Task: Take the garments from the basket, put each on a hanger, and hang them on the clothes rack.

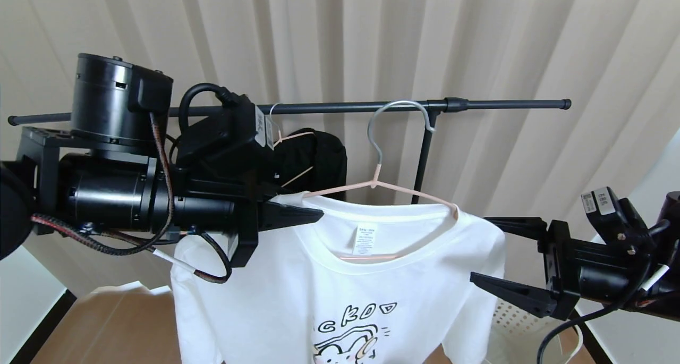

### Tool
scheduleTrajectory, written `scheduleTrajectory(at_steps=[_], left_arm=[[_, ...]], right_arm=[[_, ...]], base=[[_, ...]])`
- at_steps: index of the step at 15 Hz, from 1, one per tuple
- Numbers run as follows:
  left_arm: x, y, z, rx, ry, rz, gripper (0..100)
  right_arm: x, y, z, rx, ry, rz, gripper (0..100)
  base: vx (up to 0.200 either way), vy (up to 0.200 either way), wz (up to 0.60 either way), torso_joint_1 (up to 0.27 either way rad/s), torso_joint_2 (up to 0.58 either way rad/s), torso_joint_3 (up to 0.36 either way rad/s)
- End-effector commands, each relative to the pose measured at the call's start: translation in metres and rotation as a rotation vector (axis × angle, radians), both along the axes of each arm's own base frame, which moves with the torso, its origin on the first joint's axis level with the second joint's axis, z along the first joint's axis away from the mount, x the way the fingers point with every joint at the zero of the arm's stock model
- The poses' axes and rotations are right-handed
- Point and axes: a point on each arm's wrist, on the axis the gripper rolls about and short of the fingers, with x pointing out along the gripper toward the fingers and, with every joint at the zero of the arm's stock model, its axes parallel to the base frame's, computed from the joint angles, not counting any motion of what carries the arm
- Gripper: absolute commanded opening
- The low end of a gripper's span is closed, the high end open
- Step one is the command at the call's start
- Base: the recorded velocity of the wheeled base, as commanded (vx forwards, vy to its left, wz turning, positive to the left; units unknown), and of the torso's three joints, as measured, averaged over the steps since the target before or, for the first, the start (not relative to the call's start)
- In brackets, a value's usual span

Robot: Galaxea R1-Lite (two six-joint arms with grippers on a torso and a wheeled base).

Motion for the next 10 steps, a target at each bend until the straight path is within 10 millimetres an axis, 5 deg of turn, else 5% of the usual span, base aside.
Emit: scheduleTrajectory(at_steps=[1,10], left_arm=[[-0.012,0.01,-0.005,-0.014,-0.023,0.014,0],[-0.012,0.022,-0.012,-0.09,-0.107,0.065,0]], right_arm=[[0.014,-0.006,-0.011,-0.018,0.027,-0.033,100],[0.043,-0.022,-0.038,-0.067,0.066,-0.095,100]], base=[[0.0,0.0,0.0,0.0,0.0,0.0],[0.0,0.0,0.0,0.0,0.0,0.0]])
